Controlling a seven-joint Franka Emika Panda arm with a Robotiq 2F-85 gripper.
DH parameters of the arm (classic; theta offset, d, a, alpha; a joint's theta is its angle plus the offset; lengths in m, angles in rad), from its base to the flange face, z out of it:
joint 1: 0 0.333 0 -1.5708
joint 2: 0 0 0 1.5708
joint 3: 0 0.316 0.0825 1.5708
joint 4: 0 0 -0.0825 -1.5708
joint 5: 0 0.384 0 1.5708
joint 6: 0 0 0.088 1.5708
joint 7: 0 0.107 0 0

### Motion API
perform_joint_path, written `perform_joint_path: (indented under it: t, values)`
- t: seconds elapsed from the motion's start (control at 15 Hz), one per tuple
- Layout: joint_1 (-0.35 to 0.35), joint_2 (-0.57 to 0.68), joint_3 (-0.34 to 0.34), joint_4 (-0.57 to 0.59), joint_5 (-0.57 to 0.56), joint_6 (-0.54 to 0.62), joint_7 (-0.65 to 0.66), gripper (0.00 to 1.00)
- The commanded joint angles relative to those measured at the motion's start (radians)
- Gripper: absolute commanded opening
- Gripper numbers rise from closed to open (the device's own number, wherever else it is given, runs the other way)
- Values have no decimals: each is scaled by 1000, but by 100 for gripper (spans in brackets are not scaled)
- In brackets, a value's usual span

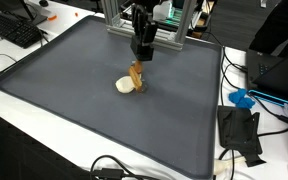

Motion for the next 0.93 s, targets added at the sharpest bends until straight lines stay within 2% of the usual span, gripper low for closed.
perform_joint_path:
  t: [0.0, 0.2, 0.47, 0.87]
  values:
    - [6, 40, 21, 10, 54, -18, -64, 22]
    - [20, 42, -7, 20, -12, -9, 40, 22]
    - [16, 46, -32, 37, -44, 9, 150, 22]
    - [31, 90, -72, 87, -190, -7, 334, 22]
